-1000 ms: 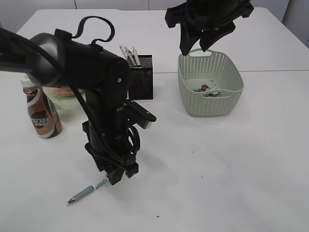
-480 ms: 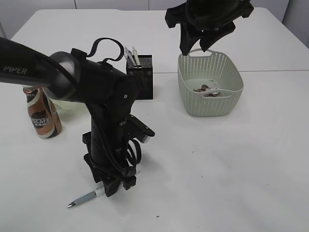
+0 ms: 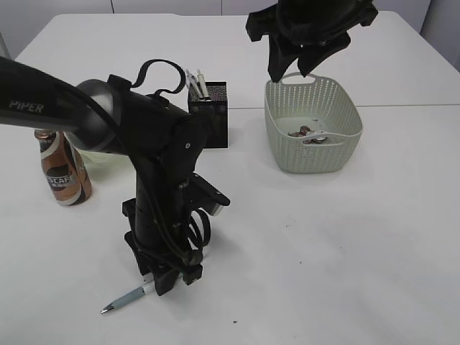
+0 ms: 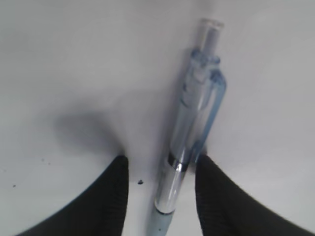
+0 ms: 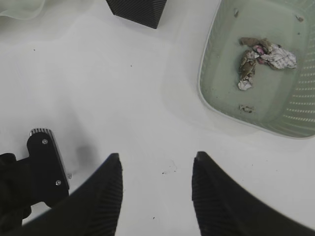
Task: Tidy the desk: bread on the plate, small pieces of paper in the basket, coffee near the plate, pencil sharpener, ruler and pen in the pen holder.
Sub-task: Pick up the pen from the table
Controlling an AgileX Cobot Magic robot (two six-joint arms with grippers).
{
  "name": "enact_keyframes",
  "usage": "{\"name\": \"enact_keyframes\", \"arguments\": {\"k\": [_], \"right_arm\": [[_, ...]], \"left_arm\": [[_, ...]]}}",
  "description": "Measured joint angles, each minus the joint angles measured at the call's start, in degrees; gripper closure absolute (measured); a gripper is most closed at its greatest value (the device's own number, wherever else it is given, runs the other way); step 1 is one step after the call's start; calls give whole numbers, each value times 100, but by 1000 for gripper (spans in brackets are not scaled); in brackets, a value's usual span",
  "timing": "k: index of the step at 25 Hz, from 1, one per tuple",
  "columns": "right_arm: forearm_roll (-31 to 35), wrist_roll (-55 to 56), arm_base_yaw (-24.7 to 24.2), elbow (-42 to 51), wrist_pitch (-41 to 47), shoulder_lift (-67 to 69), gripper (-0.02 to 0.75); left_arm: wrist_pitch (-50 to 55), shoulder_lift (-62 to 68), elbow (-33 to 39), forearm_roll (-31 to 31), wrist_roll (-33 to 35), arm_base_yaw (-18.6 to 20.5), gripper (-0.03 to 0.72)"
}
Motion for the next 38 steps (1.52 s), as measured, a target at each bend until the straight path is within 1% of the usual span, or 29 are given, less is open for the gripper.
{"name": "enact_keyframes", "arguments": {"k": [8,21,27,31,34,36,38], "right_arm": [[0,0,0,0,0,0,391],[-7,0,0,0,0,0,391],[-7,0,0,0,0,0,391],[-7,0,0,0,0,0,391],[-21,0,0,0,0,0,391],[-42,0,0,0,0,0,391],[-96,0,0,0,0,0,391]], "left_arm": [[-10,0,0,-214,0,0,398],[-68,33,-13,-311,-3,0,401],[-6,96,-74,-342,-24,0,416],[29,138,-106,-311,-27,0,477],[94,173,-125,-311,-37,0,560],[106,173,-134,-311,-37,0,600],[118,173,-134,-311,-37,0,615]]}}
